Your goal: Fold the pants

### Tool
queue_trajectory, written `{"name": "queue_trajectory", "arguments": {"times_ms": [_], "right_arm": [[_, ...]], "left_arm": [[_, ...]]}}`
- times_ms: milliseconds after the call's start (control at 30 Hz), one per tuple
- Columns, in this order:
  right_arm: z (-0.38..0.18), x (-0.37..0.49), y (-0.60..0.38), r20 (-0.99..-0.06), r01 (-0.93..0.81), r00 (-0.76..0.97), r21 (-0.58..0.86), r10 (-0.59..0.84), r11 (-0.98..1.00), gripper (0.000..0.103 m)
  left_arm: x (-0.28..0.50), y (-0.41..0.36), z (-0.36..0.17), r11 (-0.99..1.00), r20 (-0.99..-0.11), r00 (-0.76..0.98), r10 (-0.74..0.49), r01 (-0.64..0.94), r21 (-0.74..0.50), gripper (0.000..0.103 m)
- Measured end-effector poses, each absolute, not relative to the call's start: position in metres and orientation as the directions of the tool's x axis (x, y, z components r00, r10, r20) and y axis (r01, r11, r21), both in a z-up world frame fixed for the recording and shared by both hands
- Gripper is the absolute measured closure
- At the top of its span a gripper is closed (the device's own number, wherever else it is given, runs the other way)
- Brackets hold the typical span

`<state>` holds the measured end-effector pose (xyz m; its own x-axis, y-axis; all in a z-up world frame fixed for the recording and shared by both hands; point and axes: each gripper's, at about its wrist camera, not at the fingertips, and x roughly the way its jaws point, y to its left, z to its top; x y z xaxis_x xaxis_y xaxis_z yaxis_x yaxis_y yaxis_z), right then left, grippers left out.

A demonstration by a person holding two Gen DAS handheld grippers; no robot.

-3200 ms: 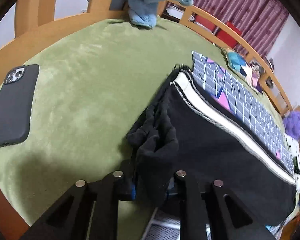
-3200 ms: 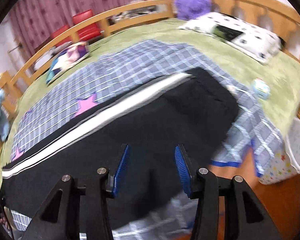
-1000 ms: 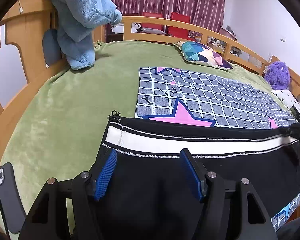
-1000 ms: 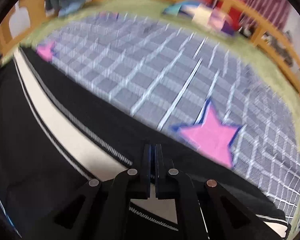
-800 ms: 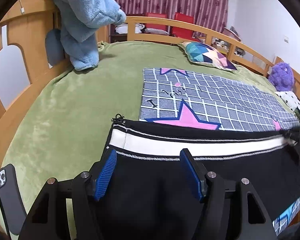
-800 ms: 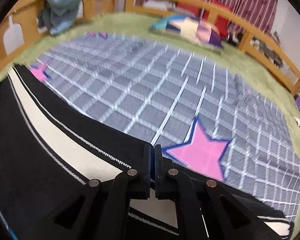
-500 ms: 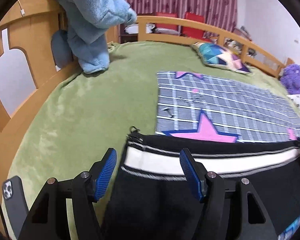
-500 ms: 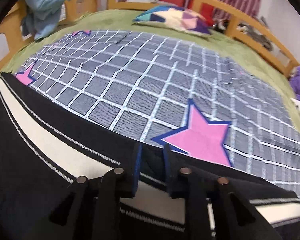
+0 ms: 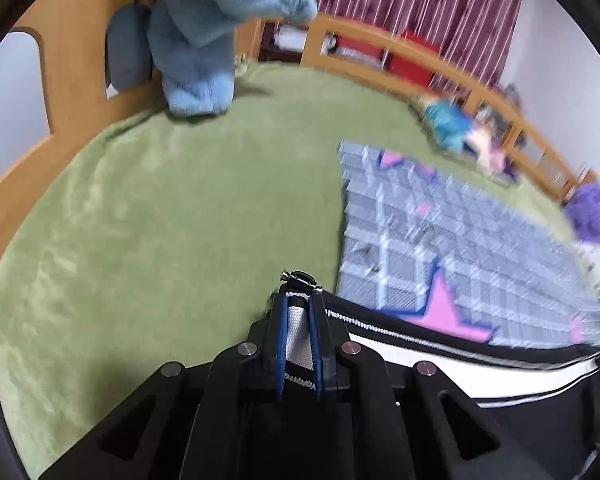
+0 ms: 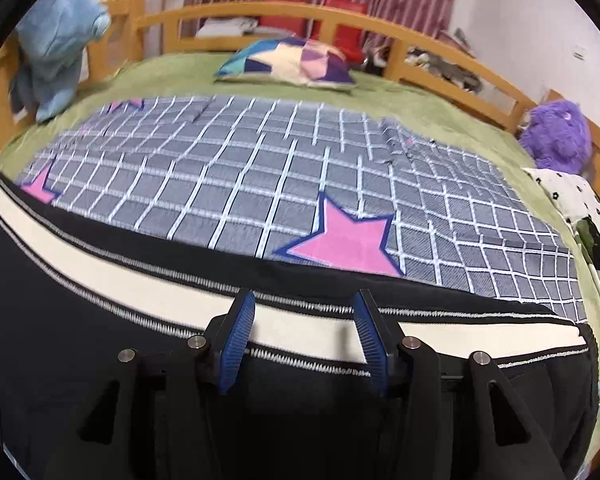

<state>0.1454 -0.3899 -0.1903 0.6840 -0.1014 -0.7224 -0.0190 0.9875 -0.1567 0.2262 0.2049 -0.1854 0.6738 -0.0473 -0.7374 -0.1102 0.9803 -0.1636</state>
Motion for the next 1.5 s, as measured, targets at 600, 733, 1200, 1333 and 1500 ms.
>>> {"name": "queue_trajectory", "arguments": {"times_ms": [600, 733, 1200, 1333, 1500], "right_arm": [[-0.190, 0.109, -0.387, -0.755, 0.097, 0.654, 0.034, -0.037, 0.995, 0.039], [-0.218, 0.079, -0.393, -0.815, 0.118, 0.576, 0.006, -0.064, 0.993, 0.038], [-0.219, -0.019, -0.487, -0.767, 0.294, 0.607, -0.029, -0.209, 0.955, 0.037], [-0.239, -0.034, -0.518, -0.766, 0.276, 0.624, 0.035, -0.151, 0.961, 0.040], [-0.216, -0.037, -0.512, -0.712, 0.293, 0.694, 0.138, -0.111, 0.946, 0.043]], "left_arm": [[0.113, 0.137, -0.178, 0.986, -0.754, 0.640, -0.146, 0.154, -0.060, 0.034], [0.093, 0.125, -0.219, 0.993, -0.801, 0.598, -0.015, 0.101, 0.056, 0.033], [0.066, 0.109, -0.160, 0.997, -0.759, 0.646, -0.079, 0.057, -0.055, 0.033], [0.075, 0.085, -0.158, 0.991, -0.762, 0.634, -0.135, 0.079, -0.109, 0.033], [0.096, 0.026, -0.157, 0.972, -0.768, 0.600, -0.223, 0.194, -0.131, 0.033]]}}
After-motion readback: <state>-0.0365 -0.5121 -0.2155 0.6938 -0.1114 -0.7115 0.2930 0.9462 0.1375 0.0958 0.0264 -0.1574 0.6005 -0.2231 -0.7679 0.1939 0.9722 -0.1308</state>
